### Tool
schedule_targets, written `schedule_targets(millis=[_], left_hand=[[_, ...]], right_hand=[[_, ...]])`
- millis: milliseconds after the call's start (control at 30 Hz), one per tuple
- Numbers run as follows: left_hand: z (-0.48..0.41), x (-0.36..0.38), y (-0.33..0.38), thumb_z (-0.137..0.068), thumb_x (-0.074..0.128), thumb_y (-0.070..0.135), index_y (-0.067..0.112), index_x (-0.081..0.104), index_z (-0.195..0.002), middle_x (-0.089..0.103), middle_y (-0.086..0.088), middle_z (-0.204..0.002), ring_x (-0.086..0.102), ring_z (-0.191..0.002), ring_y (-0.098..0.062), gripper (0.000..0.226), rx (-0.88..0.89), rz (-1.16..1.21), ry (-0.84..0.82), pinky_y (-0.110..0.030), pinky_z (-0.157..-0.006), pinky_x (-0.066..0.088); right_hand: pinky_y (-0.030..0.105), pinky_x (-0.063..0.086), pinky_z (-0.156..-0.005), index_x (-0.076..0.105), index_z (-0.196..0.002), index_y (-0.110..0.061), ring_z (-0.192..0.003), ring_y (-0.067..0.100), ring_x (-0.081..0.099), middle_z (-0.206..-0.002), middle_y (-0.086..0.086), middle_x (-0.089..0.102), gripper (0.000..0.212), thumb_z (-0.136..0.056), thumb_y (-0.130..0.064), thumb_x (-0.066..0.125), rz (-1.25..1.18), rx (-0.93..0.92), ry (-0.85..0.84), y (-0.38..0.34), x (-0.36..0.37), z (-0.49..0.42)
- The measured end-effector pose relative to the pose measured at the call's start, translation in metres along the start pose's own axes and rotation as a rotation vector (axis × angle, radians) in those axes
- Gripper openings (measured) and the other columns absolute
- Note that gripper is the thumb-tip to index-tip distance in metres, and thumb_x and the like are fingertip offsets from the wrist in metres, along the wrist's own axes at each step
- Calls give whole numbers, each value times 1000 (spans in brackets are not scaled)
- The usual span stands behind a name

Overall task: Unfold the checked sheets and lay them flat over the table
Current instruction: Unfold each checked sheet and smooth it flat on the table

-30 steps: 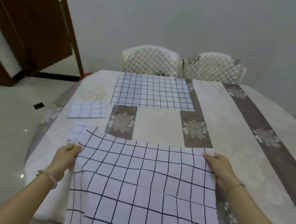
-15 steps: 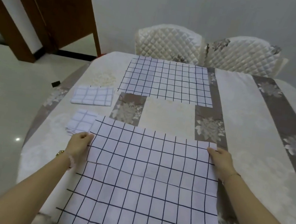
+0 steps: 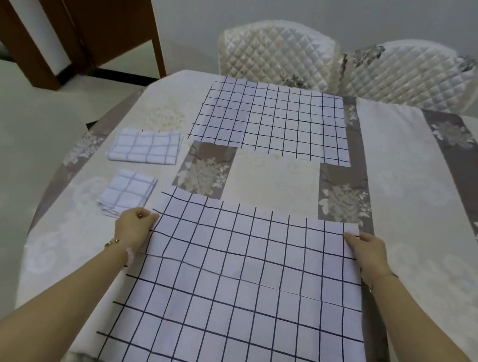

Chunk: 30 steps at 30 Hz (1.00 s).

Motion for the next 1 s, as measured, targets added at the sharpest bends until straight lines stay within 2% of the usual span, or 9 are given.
schedule_targets(millis=[100, 200, 333, 433, 567, 633, 767, 867, 1000], left_hand=[[-2, -4, -2, -86, 63, 23, 7, 63, -80, 61, -6, -75, 52, -73, -21, 16, -8, -12, -54, -27, -65, 42], [1, -11, -9, -85, 64, 24, 10, 64, -84, 58, -3, -71, 50, -71, -21, 14, -27, 6, -140, -28, -61, 40], [23, -31, -29, -86, 66, 17, 9, 64, -92, 61, -5, -78, 53, -67, -17, 11, -50, 6, -207, -25, -58, 41], [37, -44, -41, -84, 68, 12, 9, 64, -91, 64, -8, -82, 55, -69, -18, 9, -71, -7, -257, -24, -57, 40], [39, -49, -47, -82, 69, 7, 7, 64, -91, 63, -9, -76, 55, -65, -18, 10, -56, -29, -203, -24, -56, 42], [36, -49, -48, -80, 71, 10, 9, 65, -90, 65, -9, -78, 60, -71, -23, 12, -58, -21, -163, -30, -64, 49], [26, -50, -46, -78, 73, 17, 11, 65, -92, 68, -11, -85, 62, -84, -27, 17, -41, -54, -56, -39, -79, 50], [24, -49, -38, -79, 73, 15, 6, 64, -95, 66, -12, -88, 59, -82, -25, 21, -22, -64, -2, -31, -71, 45], [25, -47, -35, -79, 73, 14, 3, 63, -94, 64, -11, -85, 56, -79, -24, 22, -16, -95, 49, -23, -59, 39]], right_hand=[[41, 53, -84, 65, -77, -12, -83, 31, 62, -95, 18, 67, 12, -88, -14, 63, 5, 13, -48, 1, -1, 8], [32, 52, -70, 65, -84, -8, -74, 28, 63, -92, 17, 67, 7, -88, -14, 63, 40, 4, -72, 9, -6, 28], [38, 56, -74, 69, -92, -1, -82, 33, 68, -89, 17, 71, 16, -85, -16, 66, 109, 37, -116, 31, -17, 55], [30, 51, -63, 68, -93, -1, -78, 29, 67, -87, 14, 71, 13, -85, -10, 66, 149, 36, -111, 43, -24, 70], [31, 52, -64, 67, -92, 0, -75, 27, 66, -84, 13, 70, 10, -85, -8, 66, 190, -12, -77, 47, -22, 77], [35, 53, -71, 67, -90, -1, -76, 29, 65, -82, 11, 69, 10, -84, -9, 67, 196, -20, -41, 46, -19, 74], [29, 46, -60, 63, -83, 2, -66, 25, 58, -71, 9, 63, 11, -84, -9, 68, 201, -45, -17, 38, -9, 69], [27, 42, -55, 61, -75, -8, -62, 20, 58, -67, 4, 62, 11, -84, -10, 68, 207, -47, -9, 33, -3, 68], [35, 54, -68, 64, -78, -14, -73, 28, 65, -80, 11, 70, 9, -80, -15, 73, 211, -32, 18, 35, -3, 65]])
Point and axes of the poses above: each hand's wrist, its own z-axis away from the middle knuckle, its own x-axis out of the palm, y = z × x, the point moved 4 cm from there along -z, towards the middle knuckle
